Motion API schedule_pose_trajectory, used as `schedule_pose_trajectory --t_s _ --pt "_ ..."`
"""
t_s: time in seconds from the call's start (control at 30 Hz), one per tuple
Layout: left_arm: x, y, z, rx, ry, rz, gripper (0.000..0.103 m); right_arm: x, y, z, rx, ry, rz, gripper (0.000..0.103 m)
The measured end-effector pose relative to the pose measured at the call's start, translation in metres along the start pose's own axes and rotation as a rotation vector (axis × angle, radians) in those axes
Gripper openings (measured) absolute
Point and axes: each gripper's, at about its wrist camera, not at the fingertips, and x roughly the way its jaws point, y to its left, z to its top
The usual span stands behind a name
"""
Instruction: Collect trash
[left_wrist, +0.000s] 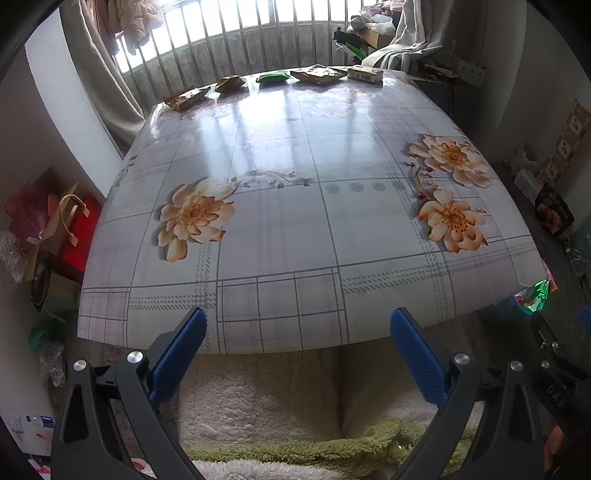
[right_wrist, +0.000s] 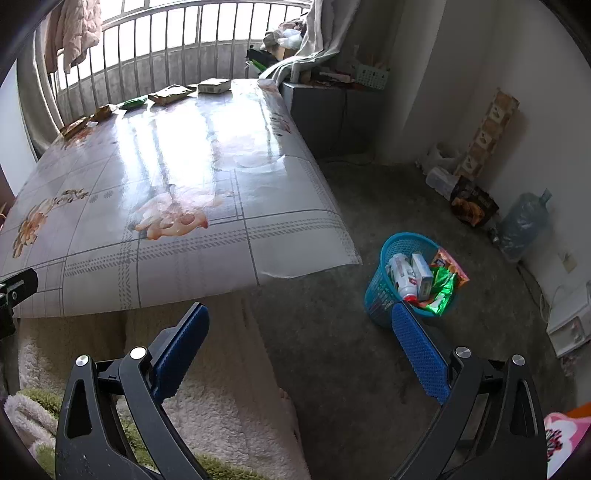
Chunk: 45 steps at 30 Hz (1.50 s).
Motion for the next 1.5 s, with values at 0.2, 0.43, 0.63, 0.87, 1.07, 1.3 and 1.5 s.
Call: schedule_pose_trajectory --t_s 0.2,0.43,0.63,0.87,1.07,1.3,1.5 --pt "0.0007 0.0011 -0.0002 -0.001 0.005 0.000 0.098 0.0001 0.0000 0.0002 -0.001 0.002 0.000 0.095" --pt "0.0009 0.0008 -0.0006 0.001 0.003 0.000 0.098 0.0004 -0.0012 0.0015 -0.002 0.006 0.004 0.095" --pt "0.0012 0.0006 -0.0006 0.000 0.005 0.001 0.098 0.0001 -0.0013 0.0017 0.003 0.010 0.013 0.095" --pt "0.0014 0.0008 -0.0007 -0.001 0.005 0.001 0.098 -0.0002 0.0006 0.0024 -0.008 0.011 0.014 0.095" --pt "0.0014 0.0010 -0.0014 0.000 0.006 0.000 0.098 -0.0002 0.0013 0.0021 -0.010 0.014 0.015 0.095" --pt "0.0013 0.0011 -0.0015 0.000 0.006 0.000 0.098 -0.0005 0.0013 0.0017 -0.009 0.015 0.017 0.095" --pt "0.0010 0.0011 -0.0015 -0.001 0.006 0.000 0.098 -0.0005 0.0016 0.0019 -0.009 0.014 0.015 0.095"
